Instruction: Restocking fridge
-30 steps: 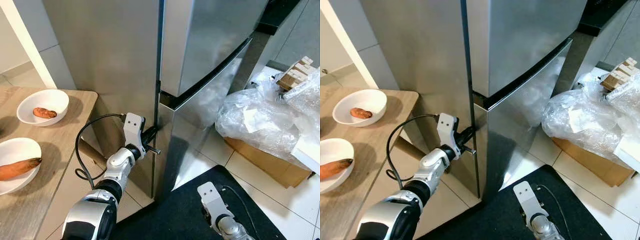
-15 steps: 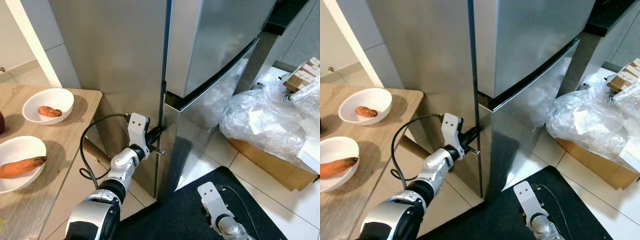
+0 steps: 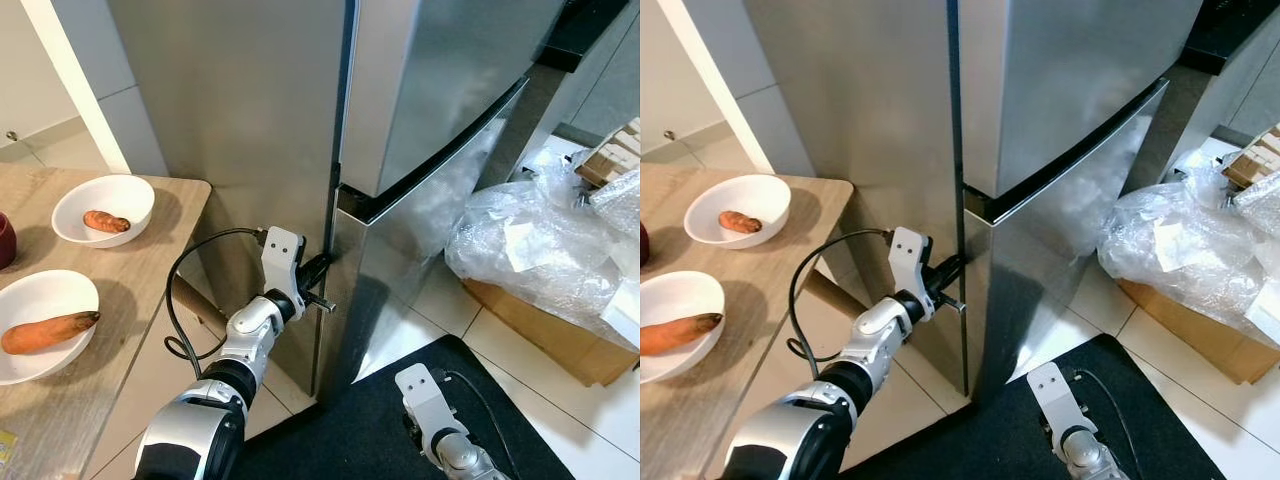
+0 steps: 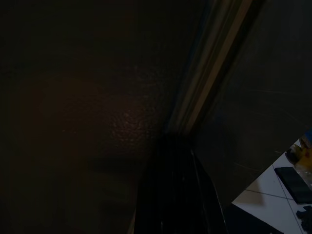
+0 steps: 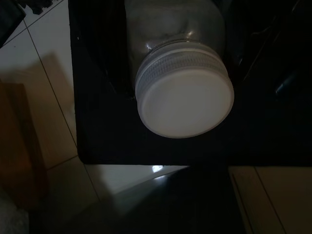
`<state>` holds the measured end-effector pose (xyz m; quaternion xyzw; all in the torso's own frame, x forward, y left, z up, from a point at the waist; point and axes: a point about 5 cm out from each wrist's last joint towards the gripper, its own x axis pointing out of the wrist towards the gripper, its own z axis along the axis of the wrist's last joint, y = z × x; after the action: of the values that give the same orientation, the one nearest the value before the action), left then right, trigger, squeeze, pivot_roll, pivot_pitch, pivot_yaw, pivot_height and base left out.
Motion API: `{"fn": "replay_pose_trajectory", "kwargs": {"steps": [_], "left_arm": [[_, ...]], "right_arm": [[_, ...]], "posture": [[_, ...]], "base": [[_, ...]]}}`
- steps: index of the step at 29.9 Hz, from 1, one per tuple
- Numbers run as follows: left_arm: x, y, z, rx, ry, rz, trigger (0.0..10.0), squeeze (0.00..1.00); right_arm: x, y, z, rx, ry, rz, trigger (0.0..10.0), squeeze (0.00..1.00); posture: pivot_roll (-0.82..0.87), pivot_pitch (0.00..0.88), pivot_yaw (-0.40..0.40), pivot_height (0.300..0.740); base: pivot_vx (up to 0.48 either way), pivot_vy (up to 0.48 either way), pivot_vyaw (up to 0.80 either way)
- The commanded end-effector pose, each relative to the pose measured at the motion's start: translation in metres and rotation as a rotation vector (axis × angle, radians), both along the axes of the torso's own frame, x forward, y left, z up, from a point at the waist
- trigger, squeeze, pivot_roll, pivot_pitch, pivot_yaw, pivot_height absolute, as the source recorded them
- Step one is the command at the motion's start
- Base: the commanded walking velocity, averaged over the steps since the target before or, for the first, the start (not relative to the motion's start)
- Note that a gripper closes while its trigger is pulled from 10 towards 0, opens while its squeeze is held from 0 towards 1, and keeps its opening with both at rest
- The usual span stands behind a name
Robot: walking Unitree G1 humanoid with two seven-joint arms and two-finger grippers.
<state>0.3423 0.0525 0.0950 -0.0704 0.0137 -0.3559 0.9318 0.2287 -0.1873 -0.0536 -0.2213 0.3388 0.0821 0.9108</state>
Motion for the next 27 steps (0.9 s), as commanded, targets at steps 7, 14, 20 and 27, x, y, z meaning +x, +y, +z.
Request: {"fn": "replay_pose_trajectory", "kwargs": {"steps": [7, 14, 20, 27], "left_arm": [[-0.022, -0.066, 0.006, 0.017, -0.026, -0.292, 10.0, 0.0], [-0.027, -0.073, 0.006, 0.009, -0.024, -0.319, 10.0, 0.0], [-0.034, -0.082, 0.004, 0.005, -0.022, -0.359, 10.0, 0.0], [-0.031, -0.076, 0.007, -0.015, -0.038, -0.343, 10.0, 0.0]], "right_arm": [[-0.001, -0.002, 0.0, 0.005, -0.01, -0.012, 10.0, 0.0], [-0.001, -0.003, 0.0, 0.005, -0.009, -0.012, 10.0, 0.0], [-0.001, -0.003, 0.0, 0.005, -0.01, -0.013, 10.0, 0.0], [-0.003, -0.003, -0.001, 0.005, -0.007, -0.016, 10.0, 0.0]], "posture": [[-0.14, 0.095, 0.024, 0.74], [-0.14, 0.097, 0.022, 0.74], [-0.14, 0.099, 0.024, 0.74], [-0.14, 0.103, 0.029, 0.74]], "base": [[0.0, 0.0, 0.0], [0.0, 0.0, 0.0], [0.0, 0.0, 0.0], [0.0, 0.0, 0.0]]}}
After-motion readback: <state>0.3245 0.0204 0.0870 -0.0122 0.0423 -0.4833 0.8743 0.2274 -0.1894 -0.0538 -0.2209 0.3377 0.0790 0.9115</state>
